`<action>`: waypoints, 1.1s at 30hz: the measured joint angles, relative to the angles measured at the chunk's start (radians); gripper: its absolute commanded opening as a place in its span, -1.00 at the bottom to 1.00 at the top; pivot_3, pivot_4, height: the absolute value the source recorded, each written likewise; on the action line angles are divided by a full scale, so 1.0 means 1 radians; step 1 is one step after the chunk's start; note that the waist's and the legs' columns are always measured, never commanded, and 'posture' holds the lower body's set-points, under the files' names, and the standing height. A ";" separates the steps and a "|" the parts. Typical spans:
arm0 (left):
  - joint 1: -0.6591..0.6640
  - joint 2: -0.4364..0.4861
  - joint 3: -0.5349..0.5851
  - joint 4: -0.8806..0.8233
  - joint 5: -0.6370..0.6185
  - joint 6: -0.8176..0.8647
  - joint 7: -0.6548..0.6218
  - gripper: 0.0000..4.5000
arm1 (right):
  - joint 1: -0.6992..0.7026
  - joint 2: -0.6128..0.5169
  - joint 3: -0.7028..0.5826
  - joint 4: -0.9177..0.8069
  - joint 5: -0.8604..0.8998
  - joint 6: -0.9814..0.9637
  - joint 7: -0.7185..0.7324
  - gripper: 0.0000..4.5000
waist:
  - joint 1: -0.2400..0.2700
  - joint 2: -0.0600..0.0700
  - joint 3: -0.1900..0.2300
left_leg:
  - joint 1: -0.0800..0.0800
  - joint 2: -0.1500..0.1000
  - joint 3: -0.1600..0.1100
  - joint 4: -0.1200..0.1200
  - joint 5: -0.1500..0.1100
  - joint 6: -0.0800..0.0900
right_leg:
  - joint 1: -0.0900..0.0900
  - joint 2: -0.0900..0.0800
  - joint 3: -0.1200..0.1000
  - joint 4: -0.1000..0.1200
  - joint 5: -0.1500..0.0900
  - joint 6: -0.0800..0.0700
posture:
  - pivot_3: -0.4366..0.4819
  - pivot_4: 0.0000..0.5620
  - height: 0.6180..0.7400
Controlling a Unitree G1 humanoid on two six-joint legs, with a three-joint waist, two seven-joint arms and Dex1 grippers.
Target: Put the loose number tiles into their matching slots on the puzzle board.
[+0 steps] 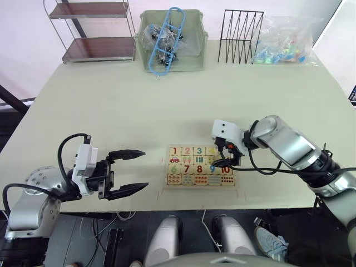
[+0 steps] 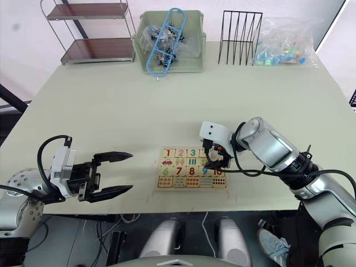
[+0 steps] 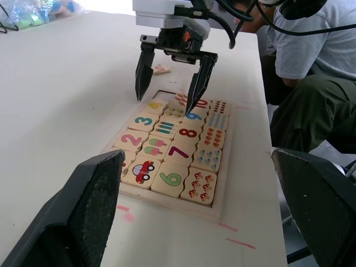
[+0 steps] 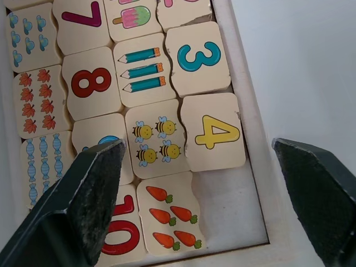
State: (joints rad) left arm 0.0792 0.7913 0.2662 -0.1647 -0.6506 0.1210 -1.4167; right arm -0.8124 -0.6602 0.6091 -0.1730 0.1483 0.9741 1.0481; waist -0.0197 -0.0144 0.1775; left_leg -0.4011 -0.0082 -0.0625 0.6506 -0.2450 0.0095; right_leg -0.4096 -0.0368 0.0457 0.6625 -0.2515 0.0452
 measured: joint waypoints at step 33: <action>-0.016 -0.011 -0.003 0.031 0.002 -0.021 -0.021 1.00 | 0.327 0.043 -0.310 0.024 0.103 -0.477 0.024 -0.95 | 0.002 0.000 0.000 | 0.000 0.000 0.000 0.000 0.000 0.000 | 0.000 0.001 0.000 0.001 0.000 0.000 | -0.05 -0.47 0.99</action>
State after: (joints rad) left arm 0.0635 0.7801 0.2630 -0.1341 -0.6489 0.0998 -1.4376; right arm -0.4859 -0.6172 0.2994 -0.1494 0.2509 0.4969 1.0718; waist -0.0172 -0.0147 0.1773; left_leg -0.4008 -0.0082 -0.0625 0.6510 -0.2450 0.0095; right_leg -0.4092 -0.0354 0.0458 0.6633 -0.2513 0.0453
